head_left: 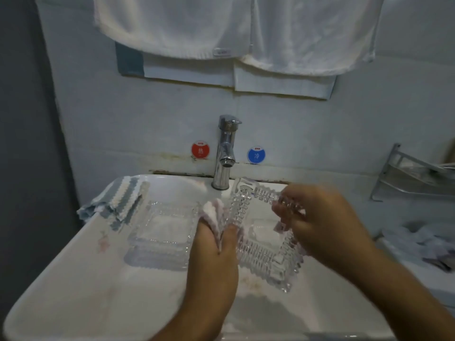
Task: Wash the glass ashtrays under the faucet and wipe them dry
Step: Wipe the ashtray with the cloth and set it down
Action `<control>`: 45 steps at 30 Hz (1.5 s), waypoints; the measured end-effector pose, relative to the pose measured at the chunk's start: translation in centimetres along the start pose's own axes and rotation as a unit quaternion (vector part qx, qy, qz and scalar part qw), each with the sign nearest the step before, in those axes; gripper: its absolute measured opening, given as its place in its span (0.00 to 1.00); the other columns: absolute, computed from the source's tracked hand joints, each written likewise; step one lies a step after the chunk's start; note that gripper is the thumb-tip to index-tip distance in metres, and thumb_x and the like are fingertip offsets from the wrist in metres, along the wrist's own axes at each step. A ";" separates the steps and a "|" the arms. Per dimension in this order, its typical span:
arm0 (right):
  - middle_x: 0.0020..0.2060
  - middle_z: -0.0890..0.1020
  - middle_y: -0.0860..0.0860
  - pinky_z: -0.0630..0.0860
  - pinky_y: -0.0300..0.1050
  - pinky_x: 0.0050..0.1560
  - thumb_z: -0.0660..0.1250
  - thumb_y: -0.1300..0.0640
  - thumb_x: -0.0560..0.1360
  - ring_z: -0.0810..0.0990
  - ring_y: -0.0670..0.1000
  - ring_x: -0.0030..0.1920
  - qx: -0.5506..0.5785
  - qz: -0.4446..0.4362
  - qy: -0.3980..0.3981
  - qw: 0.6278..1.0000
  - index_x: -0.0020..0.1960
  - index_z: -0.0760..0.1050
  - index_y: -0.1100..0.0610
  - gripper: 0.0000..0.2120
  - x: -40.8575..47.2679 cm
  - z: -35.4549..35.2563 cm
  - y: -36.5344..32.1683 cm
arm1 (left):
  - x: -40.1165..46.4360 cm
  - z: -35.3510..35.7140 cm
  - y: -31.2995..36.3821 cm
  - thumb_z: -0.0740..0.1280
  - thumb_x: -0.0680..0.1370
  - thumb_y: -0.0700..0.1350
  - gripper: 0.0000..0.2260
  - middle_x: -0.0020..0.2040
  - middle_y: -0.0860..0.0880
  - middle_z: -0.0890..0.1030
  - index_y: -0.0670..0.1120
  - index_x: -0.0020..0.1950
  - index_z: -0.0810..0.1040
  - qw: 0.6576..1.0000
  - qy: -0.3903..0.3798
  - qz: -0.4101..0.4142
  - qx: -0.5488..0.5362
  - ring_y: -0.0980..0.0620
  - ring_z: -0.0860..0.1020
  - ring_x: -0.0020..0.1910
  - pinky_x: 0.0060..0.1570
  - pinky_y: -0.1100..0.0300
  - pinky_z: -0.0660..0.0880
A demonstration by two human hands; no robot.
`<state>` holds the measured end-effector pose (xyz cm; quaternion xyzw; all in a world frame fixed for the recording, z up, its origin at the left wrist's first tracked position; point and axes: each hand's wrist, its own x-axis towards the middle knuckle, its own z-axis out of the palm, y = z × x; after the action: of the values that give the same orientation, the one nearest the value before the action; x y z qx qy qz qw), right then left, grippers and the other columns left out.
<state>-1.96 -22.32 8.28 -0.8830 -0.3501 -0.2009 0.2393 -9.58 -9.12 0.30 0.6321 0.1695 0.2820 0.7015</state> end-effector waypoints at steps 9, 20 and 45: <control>0.30 0.79 0.44 0.68 0.33 0.30 0.69 0.61 0.78 0.75 0.46 0.27 0.123 0.051 0.281 0.950 0.47 0.80 0.54 0.04 -3.0 5.2 0.9 | 0.0 0.9 -0.1 0.63 0.82 0.53 0.15 0.49 0.41 0.86 0.42 0.55 0.81 0.967 -0.076 -0.178 -0.164 0.43 0.85 0.50 0.63 0.42 0.76; 0.30 0.83 0.52 0.74 0.48 0.22 0.68 0.59 0.80 0.77 0.54 0.22 0.365 0.220 0.135 0.894 0.39 0.80 0.58 0.11 -2.7 4.5 1.0 | -0.1 0.2 1.0 0.67 0.67 0.72 0.30 0.57 0.45 0.85 0.53 0.59 0.84 0.965 -0.060 -0.156 -0.204 0.40 0.83 0.56 0.63 0.39 0.74; 0.49 0.83 0.62 0.77 0.53 0.57 0.60 0.51 0.84 0.83 0.63 0.51 0.386 0.237 -0.033 0.891 0.52 0.76 0.66 0.18 -3.0 3.5 0.4 | 0.4 0.5 3.5 0.52 0.84 0.58 0.28 0.55 0.33 0.83 0.37 0.66 0.78 0.937 -0.104 -0.175 -0.283 0.43 0.83 0.55 0.49 0.49 0.79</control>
<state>-3.04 -22.14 3.79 -0.7842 -0.1880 0.0423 0.5899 -9.62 -9.09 3.85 0.3938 0.1173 0.1239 0.9032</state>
